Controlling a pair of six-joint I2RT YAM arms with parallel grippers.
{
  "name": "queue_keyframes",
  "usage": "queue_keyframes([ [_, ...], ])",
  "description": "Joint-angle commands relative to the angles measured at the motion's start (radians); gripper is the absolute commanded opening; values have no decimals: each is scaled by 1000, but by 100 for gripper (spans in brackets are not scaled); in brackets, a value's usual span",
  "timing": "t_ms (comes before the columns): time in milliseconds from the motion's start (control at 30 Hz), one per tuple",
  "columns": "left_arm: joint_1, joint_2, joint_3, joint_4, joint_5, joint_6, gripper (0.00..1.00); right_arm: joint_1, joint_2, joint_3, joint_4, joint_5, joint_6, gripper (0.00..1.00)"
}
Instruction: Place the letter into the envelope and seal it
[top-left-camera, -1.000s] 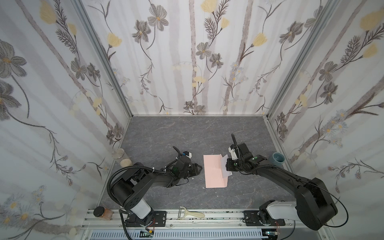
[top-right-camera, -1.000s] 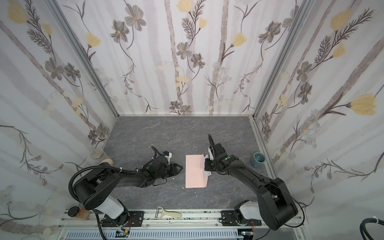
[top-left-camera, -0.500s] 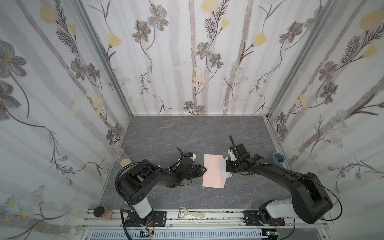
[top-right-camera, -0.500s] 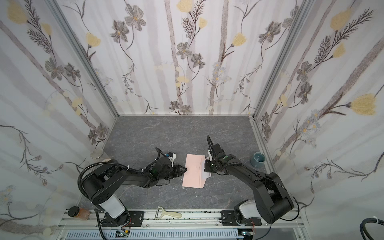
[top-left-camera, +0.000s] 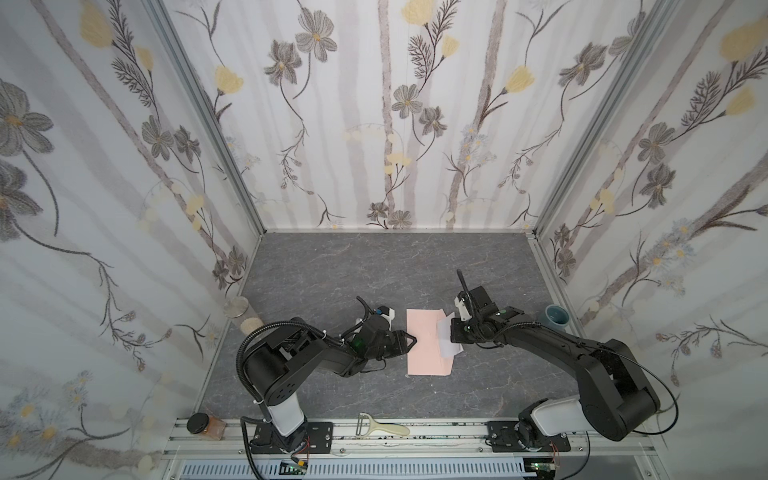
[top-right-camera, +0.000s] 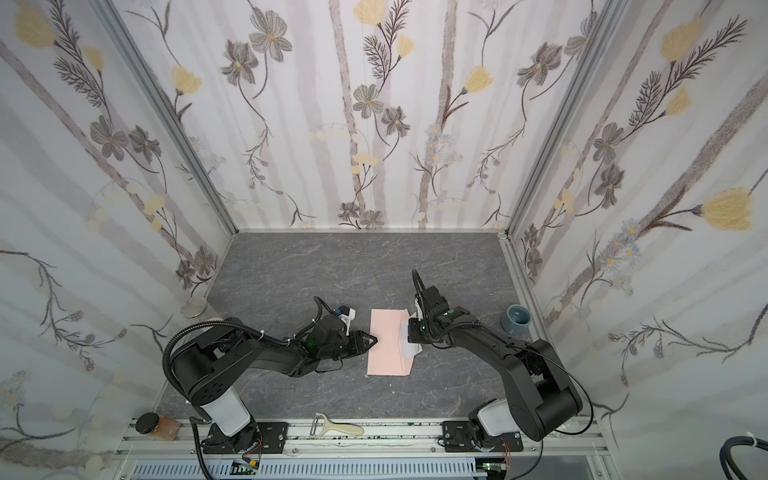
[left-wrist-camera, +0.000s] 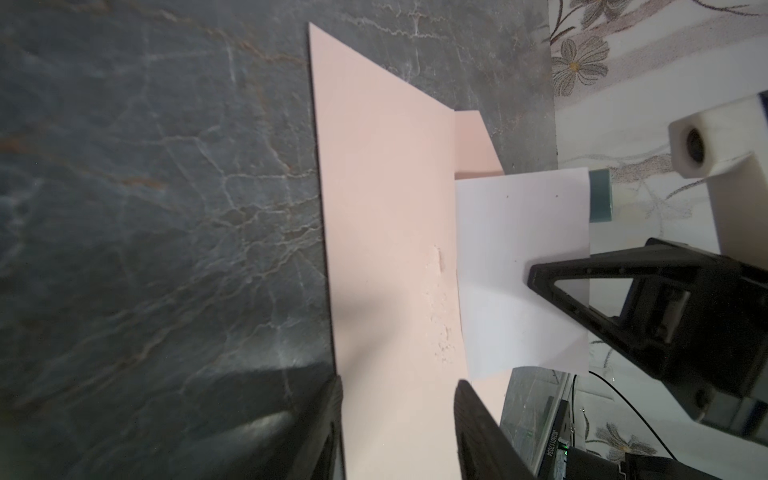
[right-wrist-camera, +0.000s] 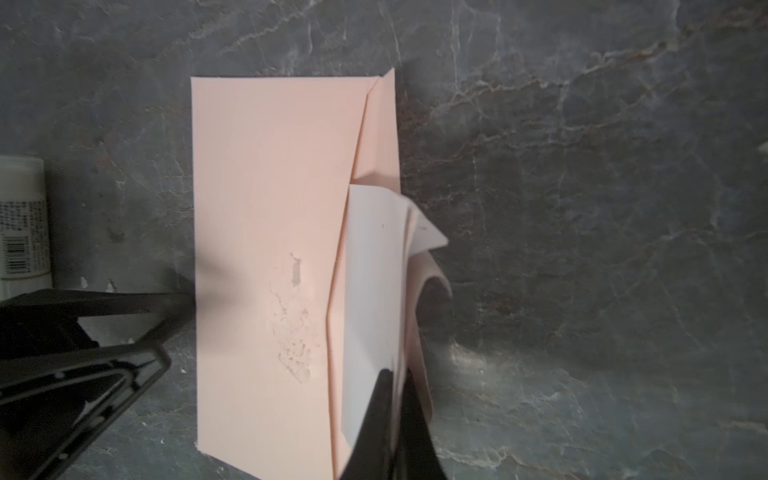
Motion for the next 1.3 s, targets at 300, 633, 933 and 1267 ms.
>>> queue_keyframes([
  [300,-7,31,18,-18,17,-23,47,13,62,10,63,-26,0,0],
  [633,-7,49,35,-12,24,-28,47,26,101,0,108,-41,6,0],
  [933,-6,52,47,-9,19,-30,46,50,129,-8,141,-24,18,0],
  [1267,-7,45,44,-9,17,-29,46,56,122,1,111,30,21,17],
])
